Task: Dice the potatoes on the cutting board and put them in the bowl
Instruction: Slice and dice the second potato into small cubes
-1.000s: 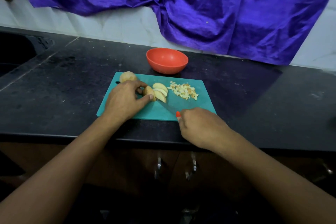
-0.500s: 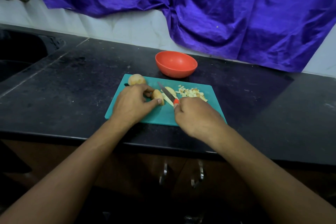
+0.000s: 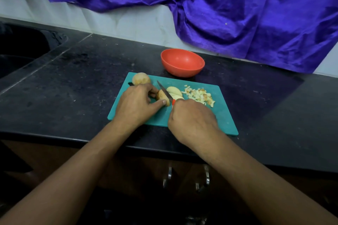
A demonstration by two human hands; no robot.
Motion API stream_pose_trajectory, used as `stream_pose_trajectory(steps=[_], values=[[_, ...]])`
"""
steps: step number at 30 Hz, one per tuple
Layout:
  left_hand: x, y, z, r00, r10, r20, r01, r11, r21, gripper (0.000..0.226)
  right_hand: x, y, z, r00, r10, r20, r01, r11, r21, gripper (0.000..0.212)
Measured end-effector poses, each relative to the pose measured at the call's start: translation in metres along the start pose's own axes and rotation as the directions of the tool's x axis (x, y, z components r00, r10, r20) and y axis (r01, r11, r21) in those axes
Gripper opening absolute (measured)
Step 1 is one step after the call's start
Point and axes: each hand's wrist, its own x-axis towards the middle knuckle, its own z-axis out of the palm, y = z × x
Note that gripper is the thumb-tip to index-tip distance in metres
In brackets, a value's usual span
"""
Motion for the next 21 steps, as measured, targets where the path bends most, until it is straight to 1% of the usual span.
stream_pose_trajectory(steps=[4, 13, 18, 21], values=[[0.001, 0.0, -0.001, 1.0, 0.004, 0.016, -0.004, 1.0, 0.005, 0.038, 0.007, -0.004, -0.003, 0.999, 0.011, 0.042, -0.011, 1.0, -0.003, 0.031], [0.001, -0.001, -0.002, 1.0, -0.008, 0.013, 0.008, 1.0, 0.007, 0.027, 0.026, -0.01, 0.0, 0.999, -0.042, 0.022, 0.042, 0.999, -0.002, 0.028], [0.001, 0.0, -0.003, 1.0, -0.013, 0.024, 0.013, 1.0, 0.001, 0.028, 0.024, -0.01, 0.0, 0.999, -0.05, 0.017, 0.051, 0.999, -0.015, 0.027], [0.002, -0.001, -0.003, 0.999, -0.023, 0.024, 0.023, 1.0, -0.009, 0.029, 0.014, -0.005, 0.005, 0.998, -0.047, 0.042, 0.048, 0.998, -0.027, 0.026]])
